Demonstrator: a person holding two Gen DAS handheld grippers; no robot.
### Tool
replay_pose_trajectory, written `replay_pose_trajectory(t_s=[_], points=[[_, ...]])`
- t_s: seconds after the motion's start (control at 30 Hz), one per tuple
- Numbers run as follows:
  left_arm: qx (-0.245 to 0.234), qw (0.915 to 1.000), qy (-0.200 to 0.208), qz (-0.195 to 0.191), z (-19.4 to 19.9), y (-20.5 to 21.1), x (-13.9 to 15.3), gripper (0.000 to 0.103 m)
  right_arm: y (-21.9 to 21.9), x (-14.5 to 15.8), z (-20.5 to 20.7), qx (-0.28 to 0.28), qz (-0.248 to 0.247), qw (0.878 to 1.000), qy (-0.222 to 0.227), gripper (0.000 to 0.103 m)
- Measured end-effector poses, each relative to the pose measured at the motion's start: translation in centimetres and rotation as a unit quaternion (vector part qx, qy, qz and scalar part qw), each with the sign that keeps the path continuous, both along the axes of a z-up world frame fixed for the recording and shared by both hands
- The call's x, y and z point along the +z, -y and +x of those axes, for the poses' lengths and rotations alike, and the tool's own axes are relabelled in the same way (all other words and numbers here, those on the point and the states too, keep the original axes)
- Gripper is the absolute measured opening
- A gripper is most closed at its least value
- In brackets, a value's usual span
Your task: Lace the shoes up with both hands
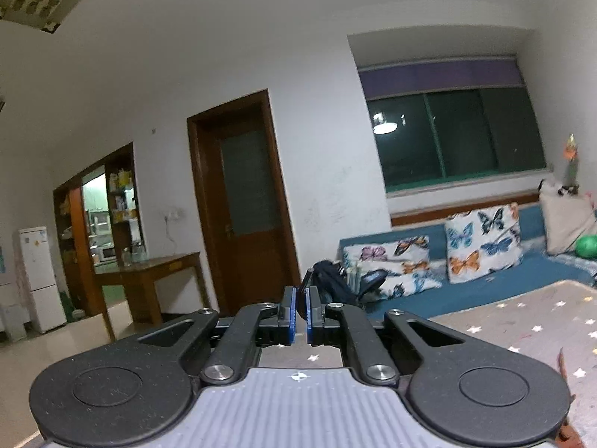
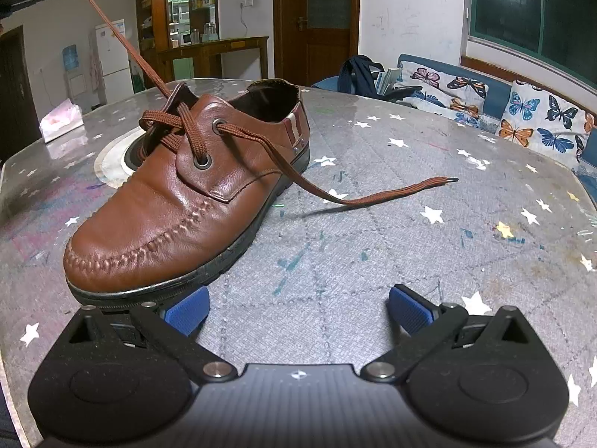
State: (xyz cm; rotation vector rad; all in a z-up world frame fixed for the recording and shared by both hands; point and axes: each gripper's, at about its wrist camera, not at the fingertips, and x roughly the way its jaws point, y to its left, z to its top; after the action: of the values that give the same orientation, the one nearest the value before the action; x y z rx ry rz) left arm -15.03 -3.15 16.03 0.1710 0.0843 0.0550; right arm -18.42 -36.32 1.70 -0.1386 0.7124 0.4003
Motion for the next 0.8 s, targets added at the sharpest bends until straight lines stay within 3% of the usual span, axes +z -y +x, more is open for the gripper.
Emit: replay_pose_trajectory(t_s=[0.23,0.37,0.43,0.5,0.73,0.8], points=[[0.036,0.9961,-0.08,0.002,4.2,-0.6,-2.2,0.009,0.3,0.0,0.0,0.001,0.001,1.0,0.0,0.103],[0.039,0.99,-0.131,-0.033,6.3,-1.4,-3.9,0.016,0.4,0.0,0.0,0.001,0.001,1.0,0.001,0.103],[0.039,0.9875,-0.147,-0.042,7.1,-1.7,-4.6,0.026,0.4,0.0,0.0,0.001,0.002,1.0,0.001,0.103],[0.036,0.986,-0.157,-0.042,7.1,-1.5,-5.3,0.046,0.4,0.0,0.0,0.001,0.001,1.0,0.001,0.103],[0.023,0.9807,-0.19,-0.039,6.4,-0.4,-7.9,0.078,0.3,0.1,0.0,0.001,0.001,1.0,0.001,0.103],[0.013,0.9799,-0.196,-0.035,5.4,0.1,-8.7,0.097,0.4,0.1,0.0,0.001,0.001,1.0,0.001,0.103]])
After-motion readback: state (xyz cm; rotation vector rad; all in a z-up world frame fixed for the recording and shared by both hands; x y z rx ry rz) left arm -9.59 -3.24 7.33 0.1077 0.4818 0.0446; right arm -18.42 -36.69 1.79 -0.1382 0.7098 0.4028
